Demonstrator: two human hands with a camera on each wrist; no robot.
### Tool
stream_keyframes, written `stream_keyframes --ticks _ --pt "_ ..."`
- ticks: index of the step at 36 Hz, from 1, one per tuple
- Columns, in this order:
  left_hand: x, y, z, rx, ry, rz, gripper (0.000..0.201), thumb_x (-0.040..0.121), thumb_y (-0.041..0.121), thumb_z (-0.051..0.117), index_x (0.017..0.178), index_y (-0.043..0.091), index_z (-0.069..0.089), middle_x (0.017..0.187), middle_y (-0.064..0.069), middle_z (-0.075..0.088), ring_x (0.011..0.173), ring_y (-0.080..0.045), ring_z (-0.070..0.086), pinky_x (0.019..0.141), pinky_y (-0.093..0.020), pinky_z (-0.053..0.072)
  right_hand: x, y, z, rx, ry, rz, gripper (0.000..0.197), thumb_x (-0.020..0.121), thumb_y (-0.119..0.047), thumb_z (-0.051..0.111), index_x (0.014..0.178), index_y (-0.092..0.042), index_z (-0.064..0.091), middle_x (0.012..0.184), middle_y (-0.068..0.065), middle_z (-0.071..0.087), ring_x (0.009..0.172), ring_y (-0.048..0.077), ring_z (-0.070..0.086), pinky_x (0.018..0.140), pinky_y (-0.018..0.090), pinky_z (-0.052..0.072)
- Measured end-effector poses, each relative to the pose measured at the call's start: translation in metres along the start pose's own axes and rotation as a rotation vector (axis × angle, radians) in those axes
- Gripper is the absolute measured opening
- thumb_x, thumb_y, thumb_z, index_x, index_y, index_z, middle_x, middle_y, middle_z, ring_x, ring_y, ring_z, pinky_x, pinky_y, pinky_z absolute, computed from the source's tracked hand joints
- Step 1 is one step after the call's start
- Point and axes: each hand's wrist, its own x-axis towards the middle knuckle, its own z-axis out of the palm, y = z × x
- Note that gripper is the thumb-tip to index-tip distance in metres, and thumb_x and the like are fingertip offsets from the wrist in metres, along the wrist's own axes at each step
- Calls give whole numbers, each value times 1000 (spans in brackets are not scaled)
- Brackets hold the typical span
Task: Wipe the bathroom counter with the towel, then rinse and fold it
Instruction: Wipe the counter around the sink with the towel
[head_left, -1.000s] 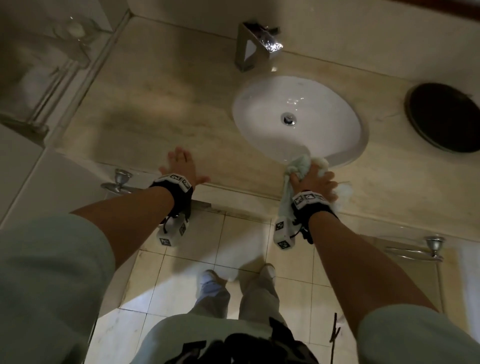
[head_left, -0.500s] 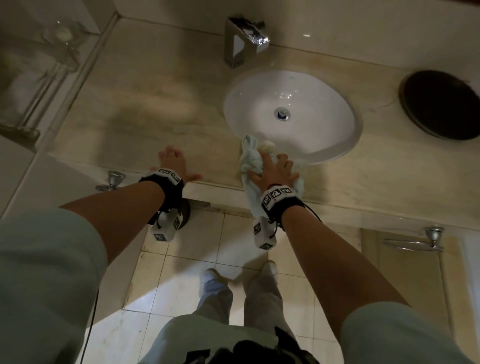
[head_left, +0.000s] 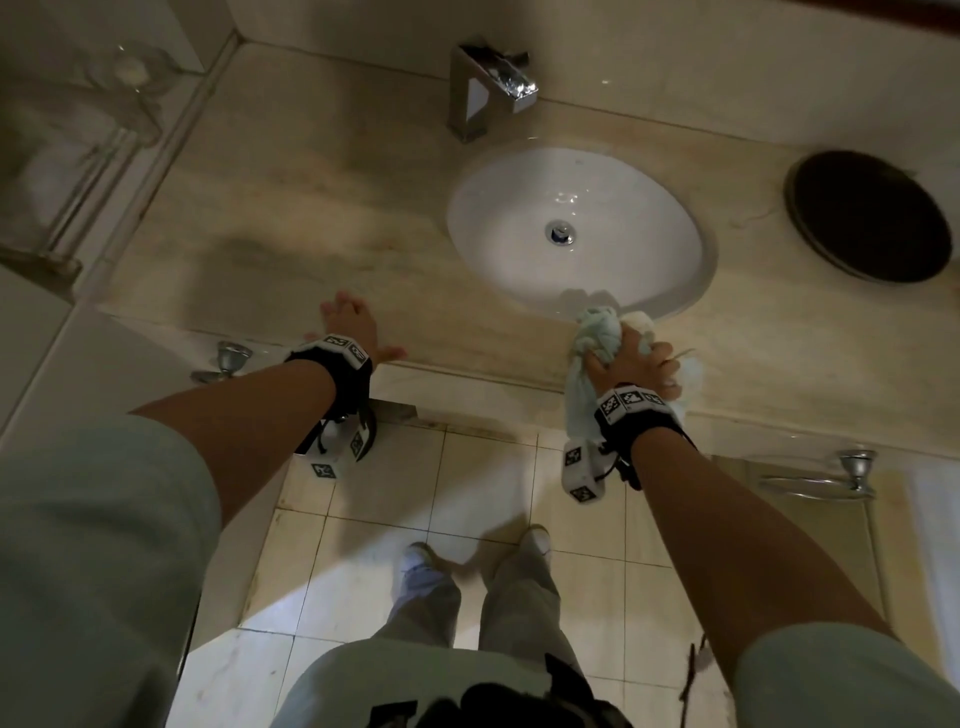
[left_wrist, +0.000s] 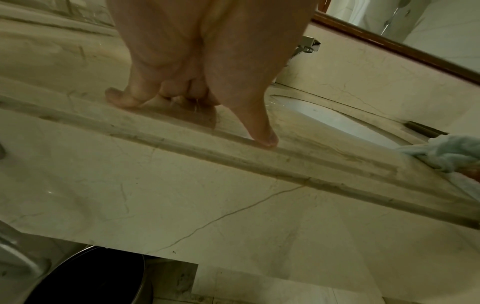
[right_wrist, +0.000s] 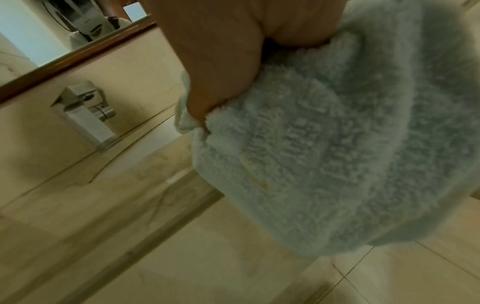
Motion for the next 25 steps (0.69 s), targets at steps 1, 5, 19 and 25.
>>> stream_keyframes --ticks 1,5,19,25 --pt "-3 1 -1 -3 -2 1 119 75 72 51 148 -4 -4 156 -24 -7 144 -43 0 115 -57 18 -3 -5 1 -4 -13 -5 67 77 -60 59 134 -34 35 127 13 37 116 34 38 96 51 34" --pt "-4 2 -2 4 0 16 119 76 71 53 148 -5 -4 156 -25 -6 144 -44 0 115 -58 18 -23 -39 9 -33 -87 -121 74 78 -55 60 140 -34 25 133 14 31 122 36 33 100 54 30" --pt "-22 -1 -9 -32 7 53 107 82 63 53 150 2 -4 157 -18 -7 144 -41 3 115 -54 20 -66 -137 39 -133 -240 -574 67 79 -56 62 137 -35 34 140 11 27 132 37 24 104 59 23" --pt "-22 -25 -22 -28 78 84 91 88 61 45 152 17 -2 160 -5 -6 147 -27 2 119 -48 6 -64 -139 40 -157 -232 -591 67 78 -60 60 134 -35 34 137 10 29 129 36 27 104 60 25"
